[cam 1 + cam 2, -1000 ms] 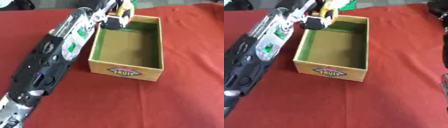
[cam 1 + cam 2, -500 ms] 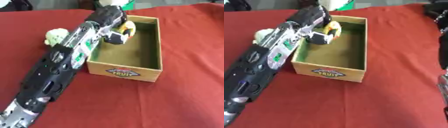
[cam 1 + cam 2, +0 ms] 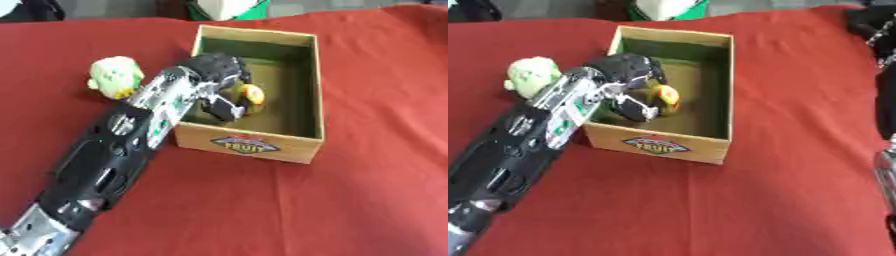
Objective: Pick up objects on the table and place them in the box.
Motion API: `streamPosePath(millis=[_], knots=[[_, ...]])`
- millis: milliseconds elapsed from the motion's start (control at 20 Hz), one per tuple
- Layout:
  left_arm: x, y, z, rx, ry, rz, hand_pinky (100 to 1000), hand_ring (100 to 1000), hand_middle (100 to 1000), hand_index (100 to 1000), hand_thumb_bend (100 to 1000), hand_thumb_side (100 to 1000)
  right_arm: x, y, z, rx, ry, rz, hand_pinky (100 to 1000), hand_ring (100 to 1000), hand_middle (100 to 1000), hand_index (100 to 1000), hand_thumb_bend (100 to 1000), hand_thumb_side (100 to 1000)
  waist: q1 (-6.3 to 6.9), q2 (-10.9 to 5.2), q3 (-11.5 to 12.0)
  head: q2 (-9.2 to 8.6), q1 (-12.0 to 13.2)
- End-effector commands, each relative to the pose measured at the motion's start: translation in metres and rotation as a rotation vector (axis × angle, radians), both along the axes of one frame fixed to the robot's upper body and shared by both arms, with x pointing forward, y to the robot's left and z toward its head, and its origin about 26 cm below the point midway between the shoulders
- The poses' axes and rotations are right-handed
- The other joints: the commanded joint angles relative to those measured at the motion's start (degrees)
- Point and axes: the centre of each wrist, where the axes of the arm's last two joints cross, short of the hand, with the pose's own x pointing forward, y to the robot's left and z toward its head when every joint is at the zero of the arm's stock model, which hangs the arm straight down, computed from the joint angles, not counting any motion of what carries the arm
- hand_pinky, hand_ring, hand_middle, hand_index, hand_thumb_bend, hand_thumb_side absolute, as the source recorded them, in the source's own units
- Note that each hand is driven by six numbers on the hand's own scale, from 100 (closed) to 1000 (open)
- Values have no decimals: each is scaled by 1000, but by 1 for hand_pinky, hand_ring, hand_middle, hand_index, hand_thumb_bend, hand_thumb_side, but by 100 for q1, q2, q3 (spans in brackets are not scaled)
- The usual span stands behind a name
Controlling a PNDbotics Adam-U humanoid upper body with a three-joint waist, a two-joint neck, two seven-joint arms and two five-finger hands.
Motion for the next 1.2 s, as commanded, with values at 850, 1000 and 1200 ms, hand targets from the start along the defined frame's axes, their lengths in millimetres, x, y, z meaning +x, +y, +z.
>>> streamPosePath(millis=[850,1000,1200], knots=[[-57,29,103,-360,-404,72,732,871,832,911,365,828,-4,-2,4,-13,-17,-20,828,780,625,916,100,898,-63,-126,124,-59,-68],[-62,57,116,-388,-395,109,736,875,836,923,391,837,-5,-5,2,-14,-11,-33,828,780,625,916,100,897,-51,-161,196,-5,-155],[-58,95,126,-313,-330,196,758,893,856,935,490,876,-6,-6,1,-16,-7,-44,827,780,626,915,100,898,-47,-202,264,16,-222]])
